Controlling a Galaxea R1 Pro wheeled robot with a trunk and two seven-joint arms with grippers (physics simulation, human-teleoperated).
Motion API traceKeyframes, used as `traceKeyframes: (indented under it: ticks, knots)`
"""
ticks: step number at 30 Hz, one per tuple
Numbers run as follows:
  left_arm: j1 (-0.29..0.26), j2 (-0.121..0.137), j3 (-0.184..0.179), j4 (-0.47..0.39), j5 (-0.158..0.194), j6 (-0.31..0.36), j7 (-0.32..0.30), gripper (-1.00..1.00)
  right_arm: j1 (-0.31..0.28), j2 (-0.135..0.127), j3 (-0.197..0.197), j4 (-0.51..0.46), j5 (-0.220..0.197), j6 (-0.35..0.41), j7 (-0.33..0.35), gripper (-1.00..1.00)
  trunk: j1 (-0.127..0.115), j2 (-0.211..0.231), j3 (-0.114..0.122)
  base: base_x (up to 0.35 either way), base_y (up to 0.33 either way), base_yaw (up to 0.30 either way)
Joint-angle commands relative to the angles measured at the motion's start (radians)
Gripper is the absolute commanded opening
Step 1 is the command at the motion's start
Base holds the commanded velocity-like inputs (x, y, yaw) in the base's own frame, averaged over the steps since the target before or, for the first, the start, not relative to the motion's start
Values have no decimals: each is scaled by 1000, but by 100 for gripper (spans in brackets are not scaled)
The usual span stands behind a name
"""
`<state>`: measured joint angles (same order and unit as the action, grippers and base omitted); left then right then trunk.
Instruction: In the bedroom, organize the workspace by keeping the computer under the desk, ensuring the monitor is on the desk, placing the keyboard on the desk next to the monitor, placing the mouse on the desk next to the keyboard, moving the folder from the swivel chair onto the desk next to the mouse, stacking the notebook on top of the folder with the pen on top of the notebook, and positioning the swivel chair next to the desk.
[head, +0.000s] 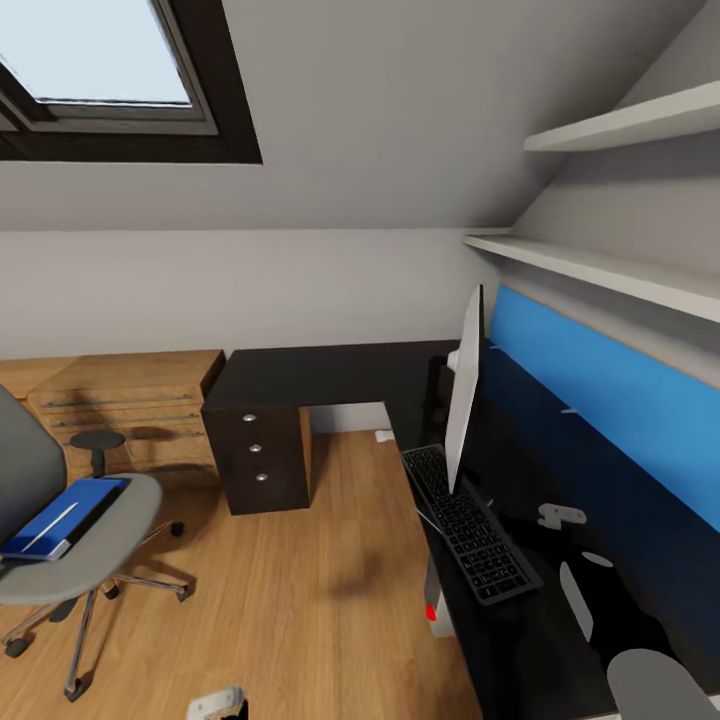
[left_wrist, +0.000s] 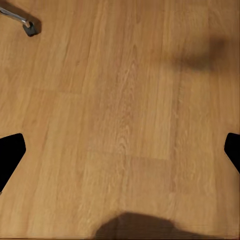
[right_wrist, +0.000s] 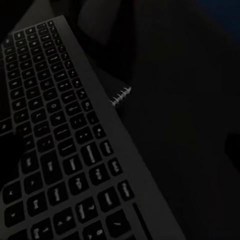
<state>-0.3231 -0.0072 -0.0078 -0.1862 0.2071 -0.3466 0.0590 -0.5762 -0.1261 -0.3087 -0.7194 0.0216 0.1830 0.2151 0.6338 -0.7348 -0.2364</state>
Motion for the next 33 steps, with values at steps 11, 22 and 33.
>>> traceKeyframes:
  ticks: [11, 22, 33]
  knots:
    - [-1, 5, 3, -267, 3, 296, 2, 100, -1, 0, -4, 11, 2, 11, 6, 100, 42, -78, -36, 0, 0, 0]
    - [-1, 3, 95, -322, 22, 367, -18, 100, -1, 0, -6, 12, 0, 15, 6, 100, 85, -155, -70, 0, 0, 0]
    - [-1, 4, 115, -311, 26, 366, -18, 100, -1, -1, -14, 13, -23, 17, 6, 100, 127, -232, -105, 0, 0, 0]
